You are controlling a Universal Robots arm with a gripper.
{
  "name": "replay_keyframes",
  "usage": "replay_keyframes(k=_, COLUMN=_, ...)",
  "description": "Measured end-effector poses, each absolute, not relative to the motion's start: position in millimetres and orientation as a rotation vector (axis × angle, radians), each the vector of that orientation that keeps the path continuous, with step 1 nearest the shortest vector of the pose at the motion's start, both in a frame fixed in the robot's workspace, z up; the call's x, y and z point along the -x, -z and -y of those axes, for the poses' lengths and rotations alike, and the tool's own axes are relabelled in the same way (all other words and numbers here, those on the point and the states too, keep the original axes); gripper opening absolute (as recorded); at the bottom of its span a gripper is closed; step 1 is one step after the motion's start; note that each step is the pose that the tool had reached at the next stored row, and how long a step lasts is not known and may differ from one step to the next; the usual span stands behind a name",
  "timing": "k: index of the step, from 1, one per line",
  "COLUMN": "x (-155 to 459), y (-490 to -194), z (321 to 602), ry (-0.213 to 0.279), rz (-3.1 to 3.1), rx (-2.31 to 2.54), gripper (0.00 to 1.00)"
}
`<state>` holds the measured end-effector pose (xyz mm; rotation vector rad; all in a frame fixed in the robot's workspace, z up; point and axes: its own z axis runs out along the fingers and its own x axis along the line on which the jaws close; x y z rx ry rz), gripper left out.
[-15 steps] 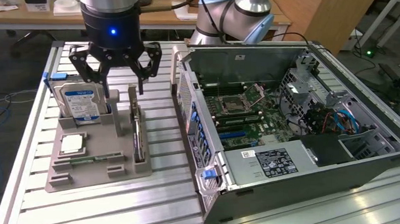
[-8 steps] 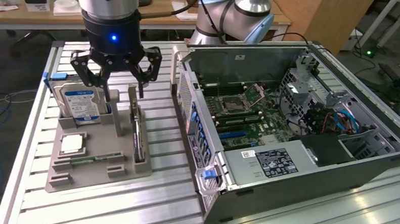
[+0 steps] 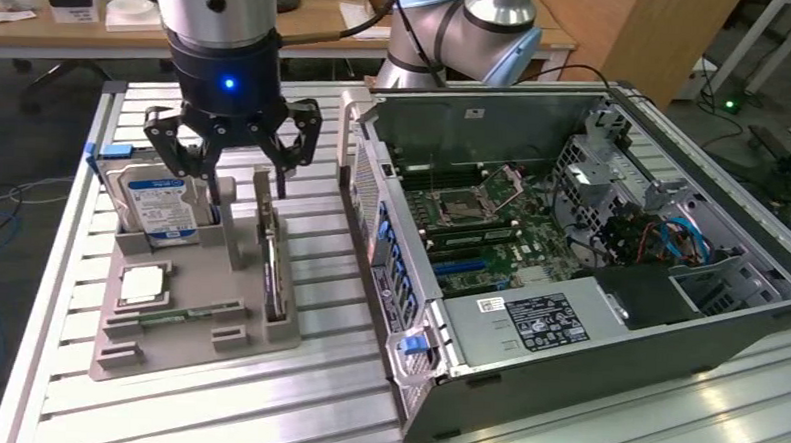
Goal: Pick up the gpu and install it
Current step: 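Pick up the gpu and move the gpu toward the slot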
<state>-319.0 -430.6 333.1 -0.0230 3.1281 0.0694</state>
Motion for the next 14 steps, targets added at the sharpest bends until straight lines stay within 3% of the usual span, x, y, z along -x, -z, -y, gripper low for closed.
replay_keyframes(k=14, x=317, y=-311, z=431, ry=-0.069, rz=-3.128, rx=0.010, gripper=0.66)
